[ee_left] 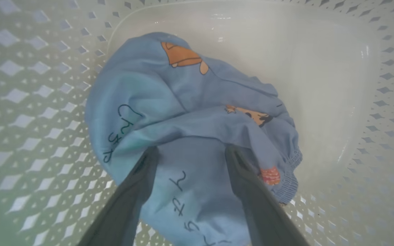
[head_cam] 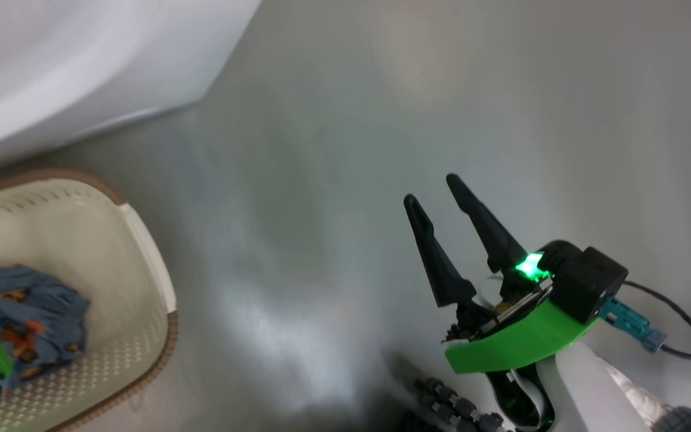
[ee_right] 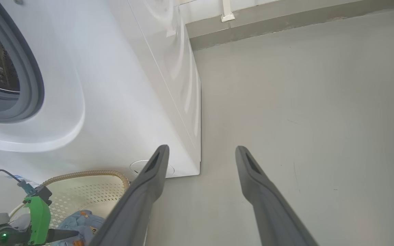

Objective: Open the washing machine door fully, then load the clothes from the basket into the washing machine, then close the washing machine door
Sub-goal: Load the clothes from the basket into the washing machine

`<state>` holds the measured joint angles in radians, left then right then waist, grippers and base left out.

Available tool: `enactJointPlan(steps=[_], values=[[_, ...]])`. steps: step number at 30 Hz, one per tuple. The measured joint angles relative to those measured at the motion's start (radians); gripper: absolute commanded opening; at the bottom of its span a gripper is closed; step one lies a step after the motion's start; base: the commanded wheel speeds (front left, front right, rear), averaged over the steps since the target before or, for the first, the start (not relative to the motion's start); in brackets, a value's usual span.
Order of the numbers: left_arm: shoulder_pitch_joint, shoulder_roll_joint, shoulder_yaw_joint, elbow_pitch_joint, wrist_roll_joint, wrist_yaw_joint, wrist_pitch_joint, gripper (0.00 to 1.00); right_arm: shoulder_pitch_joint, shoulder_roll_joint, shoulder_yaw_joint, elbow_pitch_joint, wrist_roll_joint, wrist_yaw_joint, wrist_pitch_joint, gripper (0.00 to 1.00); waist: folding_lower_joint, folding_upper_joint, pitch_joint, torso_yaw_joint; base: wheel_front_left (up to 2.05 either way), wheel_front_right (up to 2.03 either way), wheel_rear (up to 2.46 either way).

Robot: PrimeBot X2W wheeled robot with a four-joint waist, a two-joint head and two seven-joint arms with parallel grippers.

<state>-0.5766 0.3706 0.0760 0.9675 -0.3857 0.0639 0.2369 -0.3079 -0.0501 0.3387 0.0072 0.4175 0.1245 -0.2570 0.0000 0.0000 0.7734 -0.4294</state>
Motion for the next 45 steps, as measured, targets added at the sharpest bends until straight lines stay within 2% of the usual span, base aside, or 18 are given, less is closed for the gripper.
enactJointPlan(steps=[9,19,20,21,22,23,24,33,45], values=[[-0.11,0.027,-0.003,0.051,0.0,-0.003,-0.029,1.0,-0.046,0.002,0.001,-0.035,0.001,0.0,0.0,1.0,0.0,0.0,0.116,-0.022,0.0,0.0,0.0],[-0.171,0.023,-0.022,0.104,0.0,-0.013,-0.088,1.0,-0.062,0.003,-0.001,-0.044,0.005,0.0,0.0,1.0,0.0,0.0,0.187,-0.029,0.0,0.0,0.0],[-0.172,0.022,-0.026,0.108,0.0,-0.014,-0.097,0.95,-0.062,0.003,-0.001,-0.044,0.005,0.0,0.0,1.0,0.0,0.0,0.188,-0.027,0.0,0.0,0.0],[-0.173,0.022,-0.032,0.112,0.001,-0.018,-0.105,0.78,-0.062,0.003,-0.002,-0.044,0.005,0.0,0.0,1.0,-0.0001,0.0,0.188,-0.026,0.0,0.0,0.0],[-0.178,0.021,-0.037,0.119,0.002,-0.024,-0.113,0.39,-0.062,0.003,-0.003,-0.044,0.005,0.0,0.0,1.0,0.0,0.0,0.188,-0.025,0.0,0.0,0.0],[-0.182,0.019,-0.039,0.127,0.002,-0.025,-0.12,0.15,-0.062,0.003,-0.005,-0.044,0.005,0.0,0.0,1.0,0.0,0.0,0.188,-0.024,0.0,0.0,0.0],[-0.185,0.018,-0.041,0.134,0.002,-0.025,-0.127,0.0,-0.062,0.003,-0.007,-0.044,0.005,0.0,0.0,1.0,0.0,0.0,0.187,-0.022,0.0,0.0,0.0],[-0.199,-0.01,-0.061,0.207,0.003,-0.051,-0.189,0.0,-0.062,0.003,-0.03,-0.033,0.004,0.0,0.0,1.0,0.0,0.0,0.152,0.003,0.0,0.0,0.0],[-0.156,-0.141,-0.066,0.258,-0.026,-0.109,-0.358,0.0,-0.056,0.003,-0.073,0.03,-0.05,0.0,0.0,1.0,0.0,0.0,0.018,0.074,0.0,0.0,0.0]])
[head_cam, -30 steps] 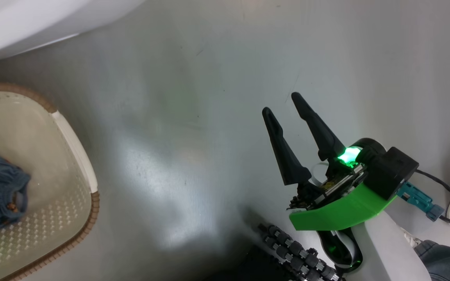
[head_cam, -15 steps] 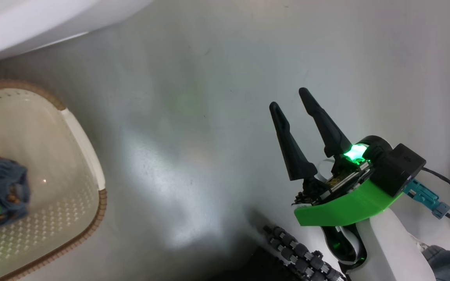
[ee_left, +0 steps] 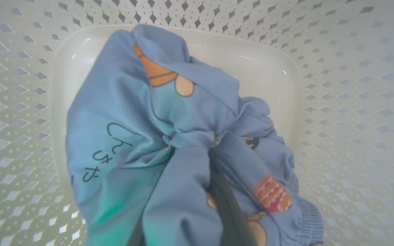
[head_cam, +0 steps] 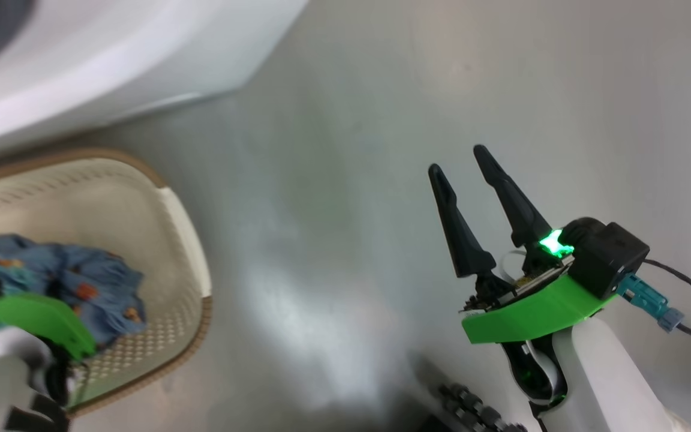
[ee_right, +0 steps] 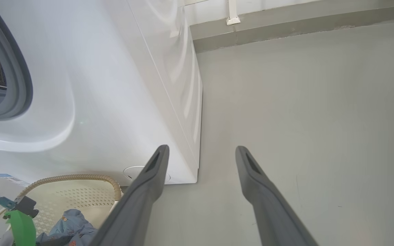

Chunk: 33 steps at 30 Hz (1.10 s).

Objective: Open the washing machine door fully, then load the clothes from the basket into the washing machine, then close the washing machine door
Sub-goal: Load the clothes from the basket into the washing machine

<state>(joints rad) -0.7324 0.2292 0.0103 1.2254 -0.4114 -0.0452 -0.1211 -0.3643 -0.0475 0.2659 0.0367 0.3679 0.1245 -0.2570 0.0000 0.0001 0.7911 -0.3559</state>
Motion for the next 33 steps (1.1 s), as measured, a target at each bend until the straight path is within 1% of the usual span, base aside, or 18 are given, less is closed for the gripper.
enactJointPlan(steps=[8,12,15,18,21,25,28,33], values=[[0.098,-0.092,-0.016,0.012,-0.011,-0.032,-0.103,0.0,0.08,0.0,-0.035,0.052,-0.06,0.0,0.0,1.0,0.0,0.0,-0.15,0.067,0.0,0.0,0.0],[0.164,-0.131,-0.026,-0.007,-0.017,-0.039,-0.124,0.0,0.144,-0.001,-0.055,0.076,-0.078,0.0,0.0,1.0,0.0,0.0,-0.241,0.1,0.0,0.0,0.0],[0.223,-0.149,-0.029,-0.039,-0.017,-0.04,-0.126,0.0,0.198,0.0,-0.066,0.086,-0.09,0.0,0.0,1.0,0.0,0.0,-0.313,0.125,0.0,0.0,0.0],[0.298,-0.161,-0.022,-0.122,-0.017,-0.038,-0.126,0.0,0.249,0.0,-0.085,0.094,-0.113,0.0,0.0,1.0,0.0,0.0,-0.385,0.148,0.0,0.0,0.0],[0.379,-0.172,-0.011,-0.228,-0.014,-0.023,-0.126,0.0,0.299,0.0,-0.1,0.099,-0.123,0.0,0.0,1.0,0.0,0.0,-0.456,0.172,0.0,0.0,0.0],[0.495,-0.185,-0.011,-0.387,0.025,-0.009,-0.126,0.0,0.358,0.0,-0.119,0.105,-0.131,0.0,0.0,1.0,0.0,0.0,-0.544,0.206,0.0,0.0,0.0],[0.581,-0.187,-0.011,-0.511,0.057,0.026,-0.126,0.0,0.405,-0.004,-0.127,0.108,-0.137,0.0,0.0,1.0,0.0,0.0,-0.606,0.231,0.0,0.0,0.0],[0.726,-0.188,-0.034,-0.673,0.091,0.065,-0.127,0.0,0.471,-0.023,-0.139,0.114,-0.137,0.0,0.0,1.0,0.0,0.0,-0.704,0.269,0.0,0.0,0.0]])
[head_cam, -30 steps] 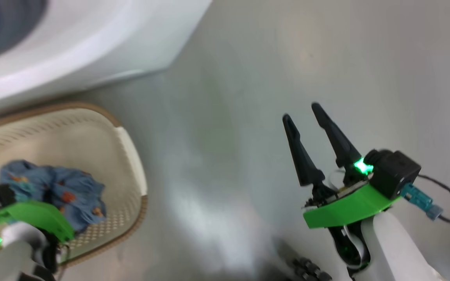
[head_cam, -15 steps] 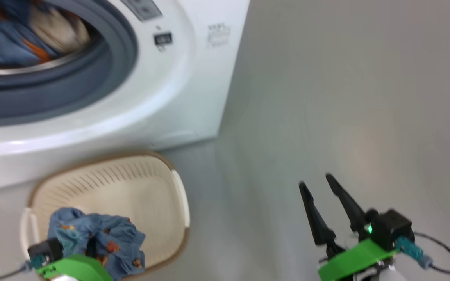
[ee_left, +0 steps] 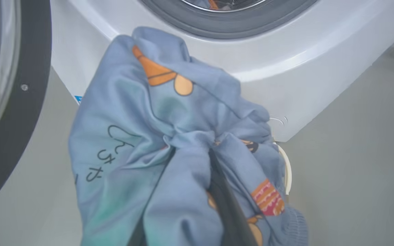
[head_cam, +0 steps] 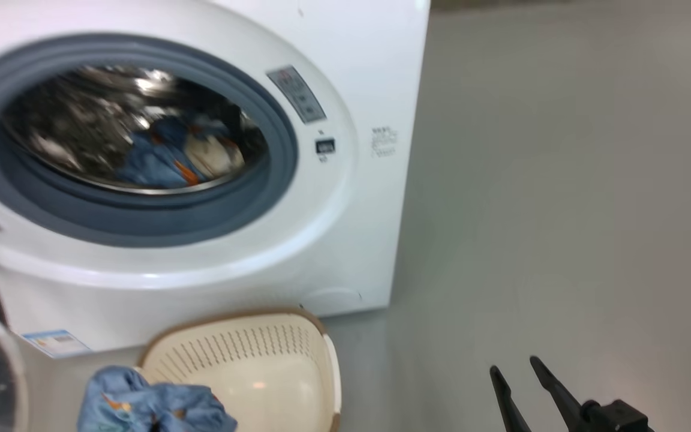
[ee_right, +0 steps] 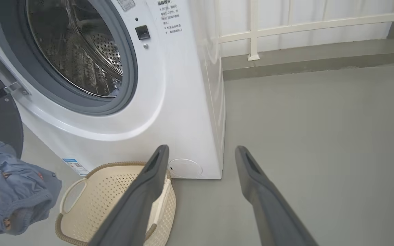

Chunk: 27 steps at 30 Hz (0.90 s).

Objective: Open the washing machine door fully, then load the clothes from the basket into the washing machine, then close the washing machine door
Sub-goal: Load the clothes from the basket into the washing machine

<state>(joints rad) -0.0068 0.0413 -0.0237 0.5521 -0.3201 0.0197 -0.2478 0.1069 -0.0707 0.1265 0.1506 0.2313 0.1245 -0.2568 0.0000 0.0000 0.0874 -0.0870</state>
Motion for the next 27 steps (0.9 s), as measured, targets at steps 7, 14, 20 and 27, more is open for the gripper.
enactJointPlan(steps=[7,14,20,27], values=[[0.124,0.001,-0.053,-0.176,0.064,0.042,0.0,0.0,0.026,-0.016,-0.001,-0.004,0.005,0.0,0.0,1.0,0.0,0.0,-0.11,0.048,0.0,0.0,0.0],[0.173,0.001,-0.065,-0.288,0.078,0.046,0.0,0.0,0.031,-0.035,0.006,-0.006,0.005,0.0,0.0,1.0,0.0,0.0,-0.166,0.091,0.0,0.0,0.0],[0.192,0.002,-0.066,-0.315,0.08,0.046,0.0,0.0,0.031,-0.051,0.013,-0.005,0.005,0.0,0.0,1.0,0.0,0.0,-0.175,0.094,0.0,0.0,0.0],[0.194,0.002,-0.066,-0.331,0.098,0.045,0.0,0.0,0.029,-0.057,0.012,-0.003,0.005,0.0,0.0,1.0,0.0,0.0,-0.167,0.08,0.0,0.0,0.0]])
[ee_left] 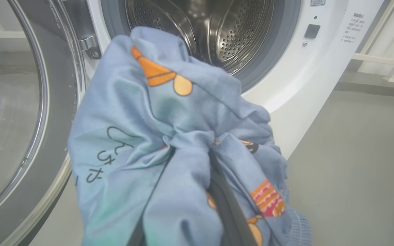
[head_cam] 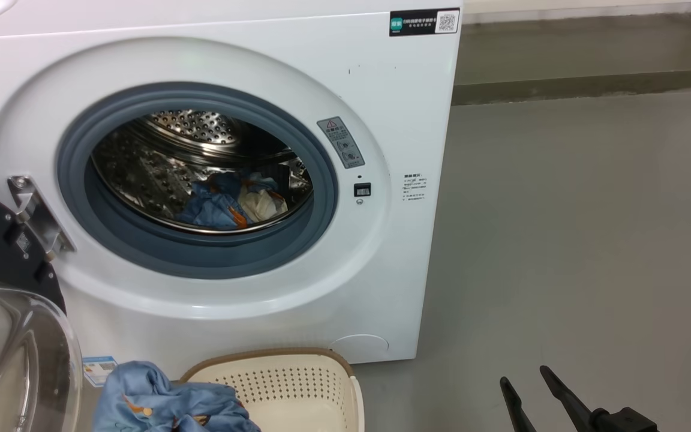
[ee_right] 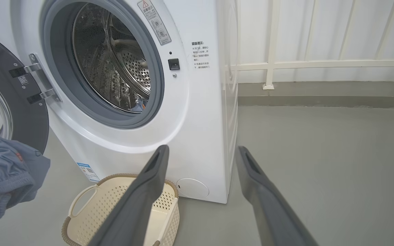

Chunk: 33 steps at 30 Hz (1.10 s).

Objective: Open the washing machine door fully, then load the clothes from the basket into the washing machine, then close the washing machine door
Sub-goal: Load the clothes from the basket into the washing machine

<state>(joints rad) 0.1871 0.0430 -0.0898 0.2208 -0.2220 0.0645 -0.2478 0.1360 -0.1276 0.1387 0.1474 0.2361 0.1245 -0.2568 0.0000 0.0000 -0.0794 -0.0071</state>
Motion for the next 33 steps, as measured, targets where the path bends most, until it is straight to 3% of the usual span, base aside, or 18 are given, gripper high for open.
enactJointPlan(steps=[11,22,27,33], values=[[-0.031,0.001,0.002,-0.02,0.015,-0.02,0.0,0.0,-0.016,0.007,0.015,0.002,-0.002,0.0,0.0,1.0,0.0,0.0,0.029,-0.027,0.0,0.0,0.0],[-0.28,0.006,0.003,0.116,0.017,-0.044,0.0,0.0,-0.043,0.034,0.048,0.011,-0.002,0.0,0.0,1.0,0.0,0.0,0.067,-0.106,0.0,0.0,0.0],[-0.442,0.043,0.021,0.239,0.015,-0.062,0.0,0.0,-0.068,0.045,0.07,0.012,-0.003,0.0,0.0,1.0,0.0,0.0,0.112,-0.144,0.0,0.0,0.0],[-0.659,0.129,0.073,0.38,0.013,-0.062,0.0,0.0,-0.136,0.066,0.109,0.006,-0.007,0.0,0.0,1.0,0.0,0.0,0.194,-0.194,0.0,0.0,0.0]])
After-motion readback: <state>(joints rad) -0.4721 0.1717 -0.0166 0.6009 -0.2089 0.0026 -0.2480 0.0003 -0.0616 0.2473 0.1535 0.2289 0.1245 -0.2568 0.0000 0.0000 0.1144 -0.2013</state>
